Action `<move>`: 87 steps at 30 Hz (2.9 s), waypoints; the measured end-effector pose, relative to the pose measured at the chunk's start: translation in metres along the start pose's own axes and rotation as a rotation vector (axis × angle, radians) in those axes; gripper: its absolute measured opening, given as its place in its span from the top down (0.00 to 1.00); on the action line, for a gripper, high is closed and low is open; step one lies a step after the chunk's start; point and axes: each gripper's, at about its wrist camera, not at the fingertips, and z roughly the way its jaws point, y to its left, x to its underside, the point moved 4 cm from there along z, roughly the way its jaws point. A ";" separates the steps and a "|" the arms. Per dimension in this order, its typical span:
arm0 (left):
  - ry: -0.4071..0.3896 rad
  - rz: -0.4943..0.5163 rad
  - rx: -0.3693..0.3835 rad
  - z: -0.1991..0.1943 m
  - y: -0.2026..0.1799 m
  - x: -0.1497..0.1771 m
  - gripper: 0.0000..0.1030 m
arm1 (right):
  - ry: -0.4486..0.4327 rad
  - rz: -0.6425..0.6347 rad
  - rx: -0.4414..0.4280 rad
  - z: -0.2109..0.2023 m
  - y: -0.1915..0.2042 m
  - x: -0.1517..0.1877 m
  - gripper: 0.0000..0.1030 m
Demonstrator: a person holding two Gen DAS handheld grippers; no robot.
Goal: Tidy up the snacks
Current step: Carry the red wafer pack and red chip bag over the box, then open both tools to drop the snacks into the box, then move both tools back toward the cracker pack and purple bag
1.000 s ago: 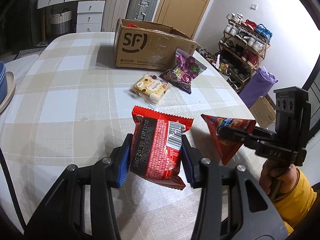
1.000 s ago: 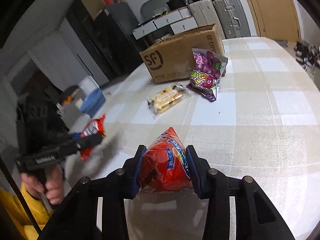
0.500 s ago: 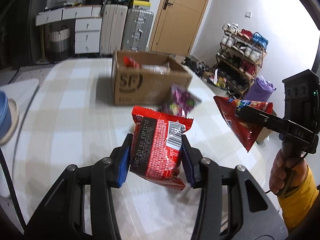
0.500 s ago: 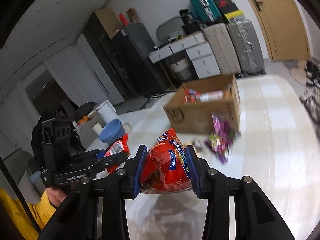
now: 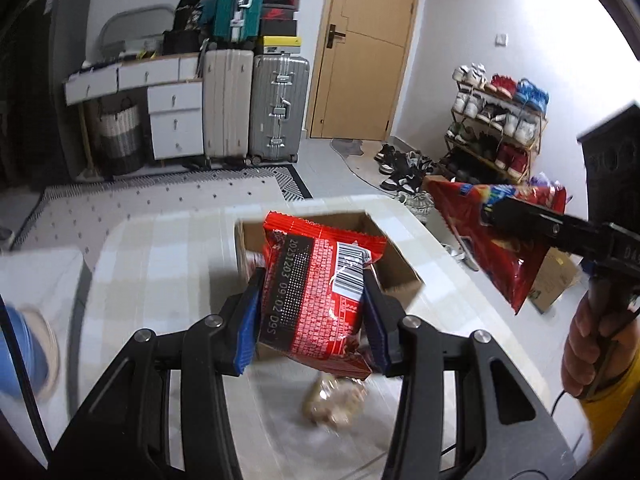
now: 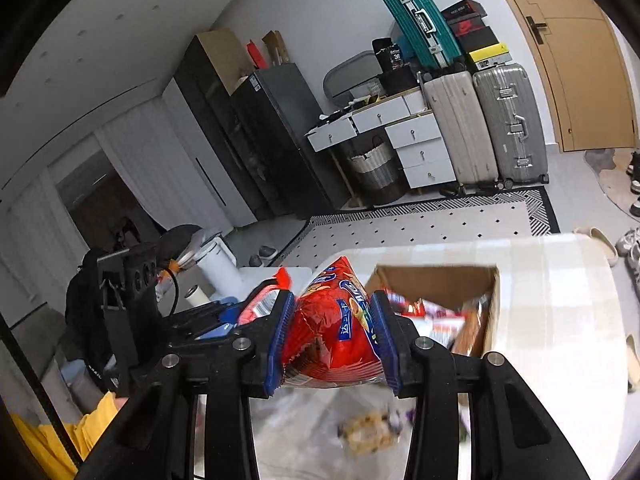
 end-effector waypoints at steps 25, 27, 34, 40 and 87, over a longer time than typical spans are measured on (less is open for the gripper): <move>0.183 0.133 -0.046 0.200 -0.002 -0.060 0.59 | 0.192 0.060 0.151 0.139 -0.110 -0.020 0.61; 0.200 0.129 -0.043 0.207 -0.002 -0.056 0.59 | 0.202 0.067 0.152 0.142 -0.113 -0.017 0.61; 0.212 0.139 -0.036 0.211 -0.001 -0.049 0.59 | 0.205 0.068 0.167 0.147 -0.109 -0.009 0.61; 0.193 0.136 -0.042 0.191 0.001 -0.042 0.54 | 0.188 0.057 0.175 0.142 -0.103 -0.010 0.61; -0.184 -0.033 -0.136 -0.197 -0.077 0.119 0.01 | -0.288 -0.186 0.269 -0.137 0.080 0.163 0.01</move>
